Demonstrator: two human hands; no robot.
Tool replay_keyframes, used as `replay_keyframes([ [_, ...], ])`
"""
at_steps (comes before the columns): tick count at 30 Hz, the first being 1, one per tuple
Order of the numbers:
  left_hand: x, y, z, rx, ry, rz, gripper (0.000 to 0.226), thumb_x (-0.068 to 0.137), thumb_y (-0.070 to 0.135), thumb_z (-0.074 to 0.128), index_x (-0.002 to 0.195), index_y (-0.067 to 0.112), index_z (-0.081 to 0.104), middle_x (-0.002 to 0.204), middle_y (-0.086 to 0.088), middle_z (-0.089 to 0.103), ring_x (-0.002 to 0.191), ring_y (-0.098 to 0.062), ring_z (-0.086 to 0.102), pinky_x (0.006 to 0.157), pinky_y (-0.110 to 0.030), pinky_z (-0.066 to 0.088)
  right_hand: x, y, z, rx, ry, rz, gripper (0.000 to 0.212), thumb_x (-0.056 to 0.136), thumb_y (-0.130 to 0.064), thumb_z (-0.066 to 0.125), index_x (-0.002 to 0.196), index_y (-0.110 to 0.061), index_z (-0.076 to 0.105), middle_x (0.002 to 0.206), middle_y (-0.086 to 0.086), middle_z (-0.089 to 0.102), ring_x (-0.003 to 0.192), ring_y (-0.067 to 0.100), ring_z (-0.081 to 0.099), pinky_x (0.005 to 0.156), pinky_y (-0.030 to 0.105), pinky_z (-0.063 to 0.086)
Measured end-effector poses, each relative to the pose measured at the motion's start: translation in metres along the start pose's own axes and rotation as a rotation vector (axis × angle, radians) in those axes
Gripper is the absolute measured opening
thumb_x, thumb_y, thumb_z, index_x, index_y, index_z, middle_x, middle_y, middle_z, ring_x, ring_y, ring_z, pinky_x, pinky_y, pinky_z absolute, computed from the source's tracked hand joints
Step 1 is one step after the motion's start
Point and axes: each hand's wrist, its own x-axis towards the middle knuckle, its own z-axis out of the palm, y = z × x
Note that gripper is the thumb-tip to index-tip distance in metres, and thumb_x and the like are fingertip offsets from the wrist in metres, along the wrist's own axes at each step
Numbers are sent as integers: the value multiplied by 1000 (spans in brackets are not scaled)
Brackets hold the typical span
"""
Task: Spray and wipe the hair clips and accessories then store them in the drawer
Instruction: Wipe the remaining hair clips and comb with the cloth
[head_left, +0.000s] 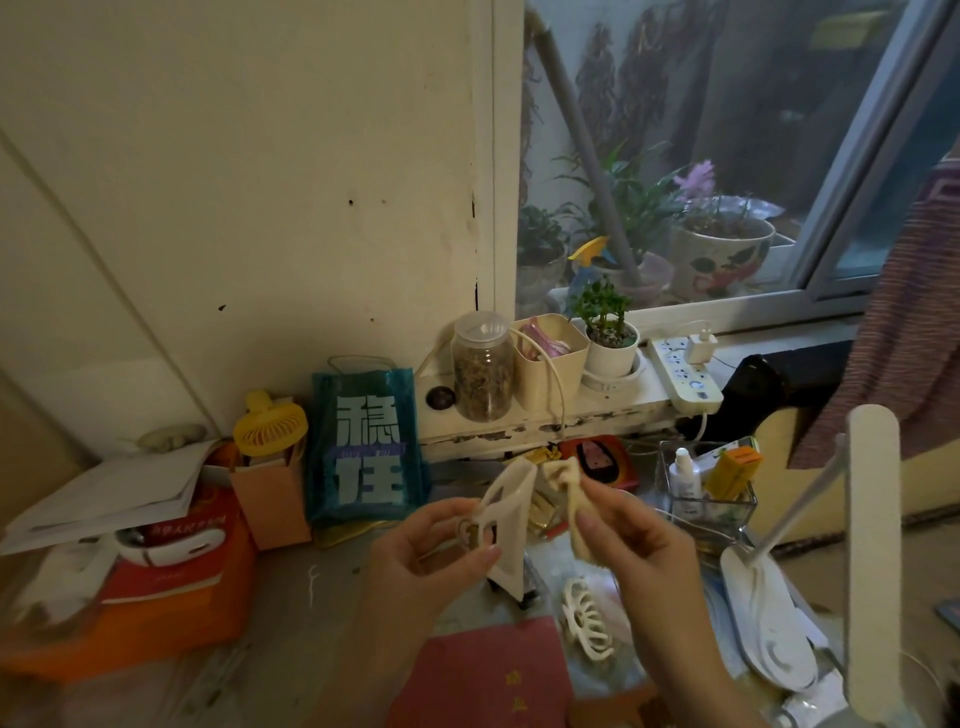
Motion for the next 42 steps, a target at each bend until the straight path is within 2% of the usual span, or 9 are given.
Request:
replay_keyframes([
  [4, 0, 2, -1, -35, -125, -47, 32, 60, 10, 74, 92, 16, 73, 92, -4, 75, 82, -18, 71, 62, -21, 55, 12, -14, -7, 64, -92, 52, 31, 80, -3, 63, 109, -13, 66, 97, 1, 74, 92, 13, 69, 69, 17, 54],
  [10, 0, -1, -3, -120, -155, -80, 29, 56, 8, 72, 81, 23, 77, 92, -6, 75, 82, -20, 71, 68, -30, 58, 12, -8, -4, 109, -362, 159, 43, 68, -17, 73, 109, -9, 67, 99, 12, 73, 94, 23, 69, 75, 23, 54],
  [13, 0, -1, -6, -114, -159, -93, 30, 60, 6, 72, 84, 22, 77, 93, -2, 74, 86, -22, 71, 74, -35, 58, 11, -5, 0, 136, -344, 143, 38, 65, -10, 74, 103, -11, 70, 93, 12, 74, 89, 23, 70, 71, 22, 54],
  [21, 1, 0, -10, -86, -223, -152, 46, 57, 1, 73, 101, 15, 73, 96, -4, 74, 81, -20, 72, 63, -24, 56, 11, -9, -1, 80, -376, 99, 28, 63, -1, 73, 88, -14, 75, 89, 12, 74, 84, 21, 71, 71, 22, 54],
  [25, 0, -2, -9, -19, -196, -157, 51, 55, 8, 73, 104, 21, 69, 93, 8, 74, 81, -12, 72, 63, -19, 54, 8, -8, -2, 31, -370, 49, 27, 66, -3, 77, 92, -11, 73, 88, 14, 73, 85, 25, 70, 71, 24, 54],
  [28, 2, -6, -10, 48, -163, -204, 57, 50, 20, 78, 105, 32, 69, 99, 9, 73, 91, -12, 70, 75, -28, 57, 5, -7, -2, 11, -334, 23, 29, 64, -6, 76, 94, -8, 72, 87, 14, 73, 84, 26, 70, 70, 23, 54],
  [31, 4, -8, -10, 58, -155, -320, 55, 51, 27, 78, 105, 23, 69, 93, 4, 75, 91, -16, 70, 82, -35, 57, 3, -9, -3, -30, -300, -9, 35, 62, -6, 79, 97, -6, 70, 85, 10, 73, 80, 20, 70, 68, 21, 53],
  [37, 12, -9, -5, 69, -222, -558, 59, 70, 54, 58, 104, 6, 64, 89, -12, 75, 80, -21, 73, 66, -30, 57, -1, -13, -2, -116, -343, -76, 36, 64, 4, 78, 90, -21, 74, 66, -3, 67, 57, 4, 57, 55, 14, 45],
  [42, 19, -13, -6, 91, -257, -664, 65, 74, 58, 59, 108, 3, 66, 95, -12, 74, 81, -19, 72, 74, -31, 57, -4, -11, -4, -215, -419, -93, 41, 58, -14, 82, 90, -39, 73, 75, -9, 69, 64, 3, 59, 60, 15, 48],
])
